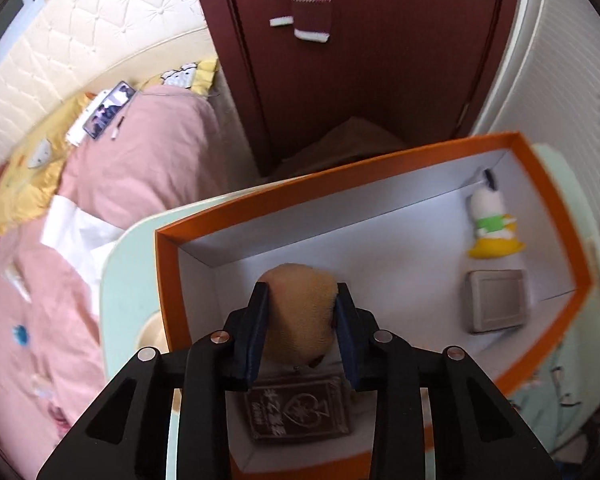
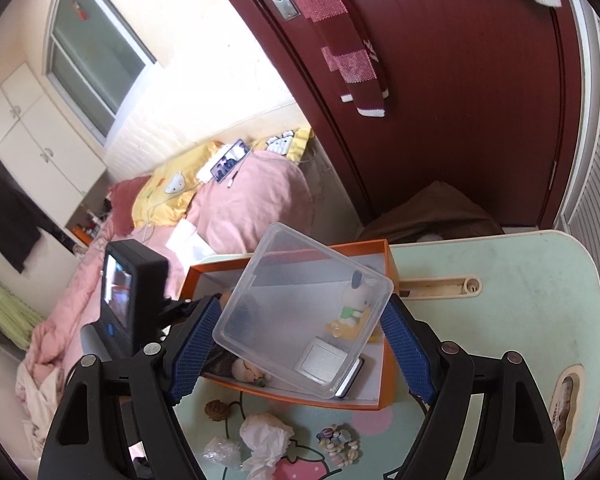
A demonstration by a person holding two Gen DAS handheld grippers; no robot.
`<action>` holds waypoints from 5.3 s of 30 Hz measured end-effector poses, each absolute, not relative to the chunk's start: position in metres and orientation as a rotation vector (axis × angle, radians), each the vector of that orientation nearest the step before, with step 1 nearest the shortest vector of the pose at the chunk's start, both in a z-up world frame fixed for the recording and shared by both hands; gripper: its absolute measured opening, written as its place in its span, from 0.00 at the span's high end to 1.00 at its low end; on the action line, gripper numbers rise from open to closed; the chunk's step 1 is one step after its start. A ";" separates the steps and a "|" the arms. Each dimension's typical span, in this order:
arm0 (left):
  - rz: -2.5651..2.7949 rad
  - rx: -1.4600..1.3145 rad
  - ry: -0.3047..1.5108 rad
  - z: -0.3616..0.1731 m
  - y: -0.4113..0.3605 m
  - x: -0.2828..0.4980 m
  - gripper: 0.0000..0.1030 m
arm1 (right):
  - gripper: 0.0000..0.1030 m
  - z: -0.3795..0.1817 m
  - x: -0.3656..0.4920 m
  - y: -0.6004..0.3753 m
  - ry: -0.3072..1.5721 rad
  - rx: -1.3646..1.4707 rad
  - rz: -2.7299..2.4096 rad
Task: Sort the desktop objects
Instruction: 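Lift the clear container out with the right gripper while the left grasps the brown plush, then set the clear container on the table with the right gripper while the left sets down the plush, then reach into the box and grasp the Snoopy-on-yellow-duck figure with the right gripper, then grasp the small doll figurine with the left gripper while the right holds the Snoopy figure lifted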
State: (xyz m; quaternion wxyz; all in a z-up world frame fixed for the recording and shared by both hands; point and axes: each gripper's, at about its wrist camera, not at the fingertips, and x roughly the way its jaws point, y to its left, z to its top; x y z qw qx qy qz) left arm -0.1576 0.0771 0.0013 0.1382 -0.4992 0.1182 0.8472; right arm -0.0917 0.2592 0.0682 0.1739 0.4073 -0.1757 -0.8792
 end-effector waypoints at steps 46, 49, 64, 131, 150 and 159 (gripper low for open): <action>2.353 -1.525 -0.007 -0.031 0.022 -0.026 0.47 | 0.19 -0.030 0.000 0.195 -0.127 1.679 -2.345; 2.358 -1.528 -0.030 -0.035 0.020 -0.025 0.41 | 0.19 -0.031 -0.001 0.190 -0.072 1.679 -2.377; 2.473 -1.330 -0.166 -0.002 -0.003 -0.021 0.40 | 0.21 0.001 -0.001 0.202 -0.134 1.520 -2.336; 2.185 -1.345 -0.188 0.036 0.006 -0.093 0.40 | 0.61 0.053 -0.146 0.183 -0.104 1.537 -2.339; 1.564 -1.967 0.445 -0.025 0.140 -0.199 0.40 | 0.61 0.056 -0.092 0.280 -0.389 1.386 -2.419; 1.619 -1.938 0.662 -0.046 0.149 -0.180 0.54 | 0.61 0.053 -0.089 0.298 -0.481 1.351 -2.420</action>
